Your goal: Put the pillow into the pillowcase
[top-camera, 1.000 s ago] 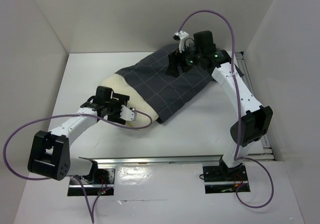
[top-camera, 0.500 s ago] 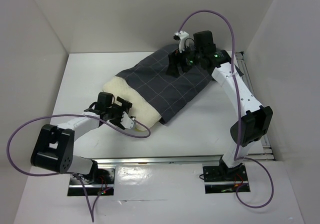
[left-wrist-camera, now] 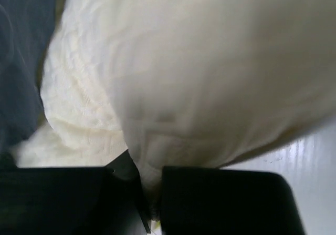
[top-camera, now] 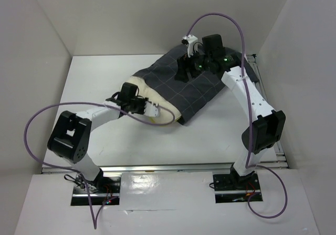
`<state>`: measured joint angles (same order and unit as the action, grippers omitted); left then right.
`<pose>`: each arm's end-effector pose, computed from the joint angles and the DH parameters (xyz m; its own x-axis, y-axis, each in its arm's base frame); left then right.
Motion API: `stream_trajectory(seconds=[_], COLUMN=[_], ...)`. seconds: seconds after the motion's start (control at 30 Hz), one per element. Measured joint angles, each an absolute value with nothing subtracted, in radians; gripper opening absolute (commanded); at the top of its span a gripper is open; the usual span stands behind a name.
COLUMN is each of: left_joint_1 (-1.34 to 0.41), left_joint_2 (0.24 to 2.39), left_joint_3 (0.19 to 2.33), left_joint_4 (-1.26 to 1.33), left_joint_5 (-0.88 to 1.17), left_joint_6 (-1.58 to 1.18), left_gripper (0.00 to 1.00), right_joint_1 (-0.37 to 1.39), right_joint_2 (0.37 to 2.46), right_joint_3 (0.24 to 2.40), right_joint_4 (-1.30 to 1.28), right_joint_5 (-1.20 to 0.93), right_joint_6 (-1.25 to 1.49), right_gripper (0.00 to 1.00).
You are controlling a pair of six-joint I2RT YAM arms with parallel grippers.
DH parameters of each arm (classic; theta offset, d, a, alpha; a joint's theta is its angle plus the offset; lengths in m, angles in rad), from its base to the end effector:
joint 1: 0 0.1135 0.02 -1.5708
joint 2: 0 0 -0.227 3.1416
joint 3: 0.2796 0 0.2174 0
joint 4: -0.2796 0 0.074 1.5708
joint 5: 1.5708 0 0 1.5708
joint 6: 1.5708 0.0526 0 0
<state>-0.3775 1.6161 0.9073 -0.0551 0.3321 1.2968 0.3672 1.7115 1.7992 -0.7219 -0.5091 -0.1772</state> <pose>0.2886 -0.1329 0.1642 0.3722 0.8315 -0.4125 0.7726 -0.0312 0.6342 0.3187 0.1501 0.3453 -0.4245 -0.3282 -0.8438 -0.7667 0.6260 0.1423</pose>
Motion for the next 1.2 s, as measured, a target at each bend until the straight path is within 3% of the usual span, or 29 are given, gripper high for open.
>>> stream_trajectory(seconds=[0.1, 0.27, 0.43, 0.57, 0.7, 0.73, 0.77, 0.9, 0.93, 1.07, 1.2], left_joint_1=[-0.365, -0.309, -0.301, -0.318, -0.334, -0.336, -0.337, -0.337, -0.337, -0.339, -0.345], left_joint_2=[1.704, 1.806, 1.807, 1.813, 1.815, 1.816, 1.816, 1.816, 1.816, 1.816, 1.816], left_joint_3=[1.128, 1.483, 1.615, 1.652, 1.670, 1.675, 1.678, 1.695, 1.696, 1.696, 1.695], left_joint_4=[-0.191, -0.331, -0.378, -0.424, -0.453, -0.458, -0.459, -0.467, -0.467, -0.466, -0.460], left_joint_5=[0.325, 0.313, 0.302, 0.292, 0.285, 0.284, 0.284, 0.283, 0.281, 0.273, 0.263], left_joint_6=[1.084, 0.788, 0.658, 0.615, 0.590, 0.587, 0.580, 0.568, 0.567, 0.560, 0.542], left_gripper=[0.00, 0.00, 0.00, 0.00, 0.00, 0.00, 0.00, 0.00, 0.00, 0.00, 0.00], right_joint_1=[0.368, 0.369, 0.369, 0.369, 0.369, 0.369, 0.369, 0.369, 0.369, 0.369, 0.369], right_joint_2=[1.710, 1.707, 1.687, 1.660, 1.656, 1.656, 1.656, 1.665, 1.667, 1.674, 1.687], right_joint_3=[1.749, 1.684, 1.648, 1.615, 1.610, 1.610, 1.610, 1.618, 1.618, 1.628, 1.667], right_joint_4=[-0.720, -0.730, -0.759, -0.782, -0.786, -0.786, -0.786, -0.783, -0.783, -0.783, -0.790], right_joint_5=[-0.508, -0.475, -0.422, -0.421, -0.421, -0.421, -0.422, -0.421, -0.417, -0.411, -0.442], right_joint_6=[-0.177, -0.184, -0.204, -0.203, -0.185, -0.181, -0.178, -0.172, -0.168, -0.162, -0.161], right_gripper=[0.78, 0.64, 0.63, 0.70, 0.69, 0.64, 0.50, 0.22, 0.10, 0.00, 0.00])
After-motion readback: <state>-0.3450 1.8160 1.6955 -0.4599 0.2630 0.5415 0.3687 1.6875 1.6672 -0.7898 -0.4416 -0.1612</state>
